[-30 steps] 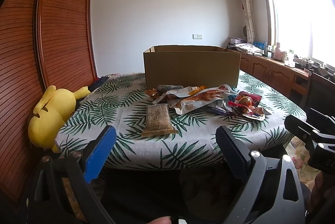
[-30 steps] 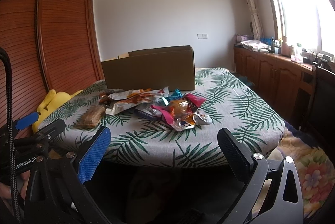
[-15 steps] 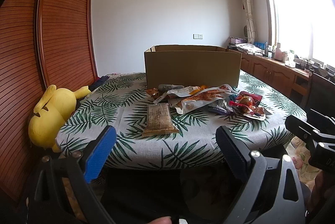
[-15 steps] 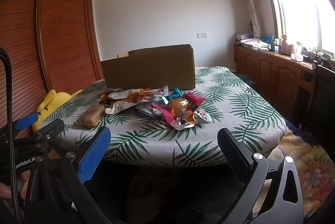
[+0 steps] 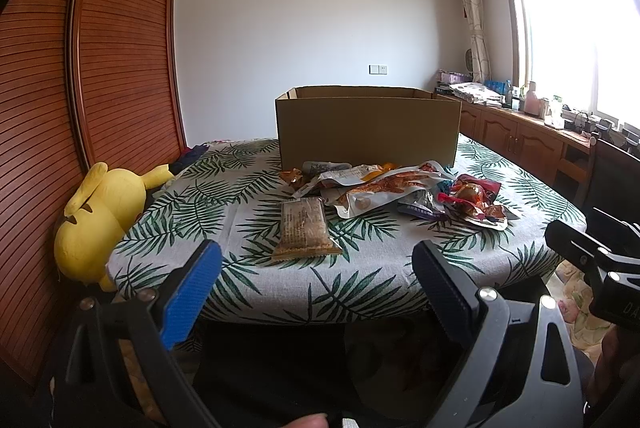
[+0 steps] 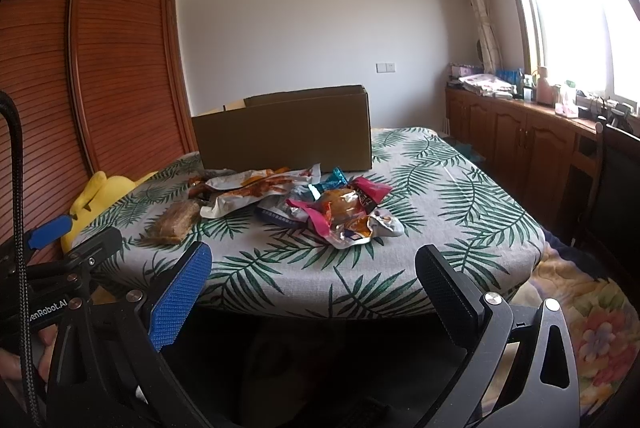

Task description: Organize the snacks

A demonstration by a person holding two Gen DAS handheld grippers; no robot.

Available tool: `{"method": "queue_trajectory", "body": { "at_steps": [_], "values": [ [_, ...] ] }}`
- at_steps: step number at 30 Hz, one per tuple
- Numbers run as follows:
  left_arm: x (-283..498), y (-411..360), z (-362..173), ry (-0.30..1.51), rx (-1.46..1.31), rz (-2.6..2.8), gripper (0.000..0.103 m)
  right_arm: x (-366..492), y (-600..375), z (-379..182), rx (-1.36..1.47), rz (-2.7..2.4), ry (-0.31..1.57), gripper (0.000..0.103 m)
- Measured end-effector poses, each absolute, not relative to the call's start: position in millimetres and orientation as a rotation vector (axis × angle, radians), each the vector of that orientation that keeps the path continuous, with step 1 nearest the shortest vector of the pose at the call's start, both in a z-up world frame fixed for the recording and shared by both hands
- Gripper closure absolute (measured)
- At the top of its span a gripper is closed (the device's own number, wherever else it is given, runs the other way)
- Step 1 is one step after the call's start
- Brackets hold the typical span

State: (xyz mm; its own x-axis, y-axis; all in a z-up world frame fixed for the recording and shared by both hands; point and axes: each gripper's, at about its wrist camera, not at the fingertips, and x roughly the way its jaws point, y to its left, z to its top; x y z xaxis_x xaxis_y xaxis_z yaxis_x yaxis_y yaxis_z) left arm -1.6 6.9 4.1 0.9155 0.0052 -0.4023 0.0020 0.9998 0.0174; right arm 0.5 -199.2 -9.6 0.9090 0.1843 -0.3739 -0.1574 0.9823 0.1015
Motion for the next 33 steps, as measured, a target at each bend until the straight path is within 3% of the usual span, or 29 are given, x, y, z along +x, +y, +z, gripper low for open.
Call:
{"method": "queue_trajectory", "body": {
  "at_steps": [16, 33],
  "values": [
    [19, 8, -4, 0.452, 0.021, -0.023, 0.006, 9, -198, -11, 0.048, 0.187, 0.404, 0.0],
    [77, 24, -8, 0.565, 0.069, -0.051, 0.006, 99, -222, -13, -0.039, 0.268, 0.555, 0.001]
  ]
}}
